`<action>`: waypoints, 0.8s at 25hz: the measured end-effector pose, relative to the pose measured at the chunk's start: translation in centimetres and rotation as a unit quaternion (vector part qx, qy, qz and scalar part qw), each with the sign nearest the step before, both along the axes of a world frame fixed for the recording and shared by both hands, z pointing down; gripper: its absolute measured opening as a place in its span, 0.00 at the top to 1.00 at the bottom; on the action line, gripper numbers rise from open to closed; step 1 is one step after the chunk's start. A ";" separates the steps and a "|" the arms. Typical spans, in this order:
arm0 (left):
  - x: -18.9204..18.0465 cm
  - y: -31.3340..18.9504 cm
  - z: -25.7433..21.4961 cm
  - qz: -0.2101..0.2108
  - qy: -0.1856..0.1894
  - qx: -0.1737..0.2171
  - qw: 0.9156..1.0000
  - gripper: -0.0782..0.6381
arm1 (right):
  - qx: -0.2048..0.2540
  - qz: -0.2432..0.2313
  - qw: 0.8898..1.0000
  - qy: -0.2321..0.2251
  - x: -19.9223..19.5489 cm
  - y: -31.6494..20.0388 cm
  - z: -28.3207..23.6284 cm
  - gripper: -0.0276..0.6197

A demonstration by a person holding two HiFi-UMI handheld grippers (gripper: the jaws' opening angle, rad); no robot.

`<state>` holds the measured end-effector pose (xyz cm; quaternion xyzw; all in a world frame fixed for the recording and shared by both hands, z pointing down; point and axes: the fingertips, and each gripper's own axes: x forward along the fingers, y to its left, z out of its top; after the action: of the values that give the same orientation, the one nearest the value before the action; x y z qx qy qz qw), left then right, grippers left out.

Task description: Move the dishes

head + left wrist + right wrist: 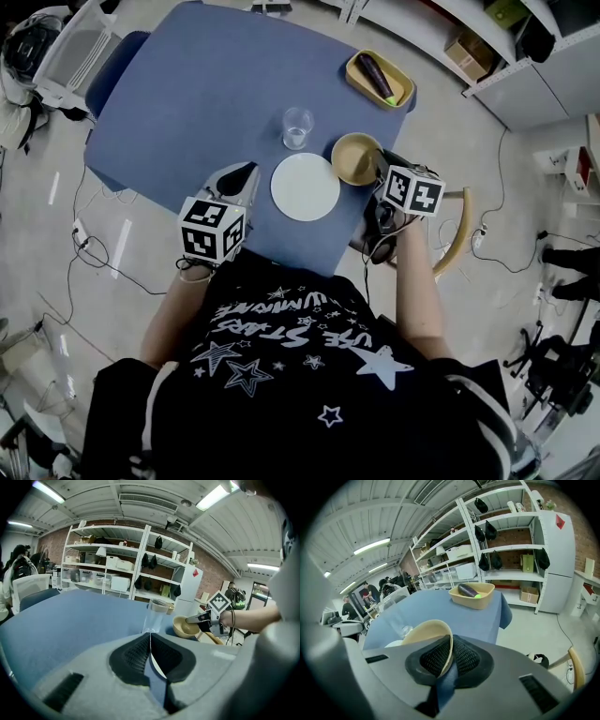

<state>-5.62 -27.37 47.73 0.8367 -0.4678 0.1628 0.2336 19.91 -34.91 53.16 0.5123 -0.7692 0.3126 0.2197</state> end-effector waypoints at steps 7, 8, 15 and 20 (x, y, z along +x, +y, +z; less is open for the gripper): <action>-0.4 -0.3 0.1 -0.014 -0.005 0.000 1.000 0.86 | -0.013 0.011 1.000 0.012 0.7 -0.5 1.5 0.91; -0.4 -0.2 0.1 -0.015 -0.005 0.001 1.000 0.86 | -0.012 0.006 1.000 0.013 0.7 -0.5 1.6 0.90; 0.5 1.2 -0.9 -0.032 -0.006 0.015 0.999 0.86 | 0.012 -0.009 1.000 0.015 1.6 0.0 0.1 0.73; 1.0 3.2 -2.0 -0.044 -0.022 0.031 0.998 0.86 | 0.058 -0.034 0.998 0.007 1.6 0.9 -3.4 0.73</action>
<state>-4.61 -24.18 45.76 0.8182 -0.5145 0.1561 0.2037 21.55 -34.01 49.72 0.5001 -0.8014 0.2560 0.2052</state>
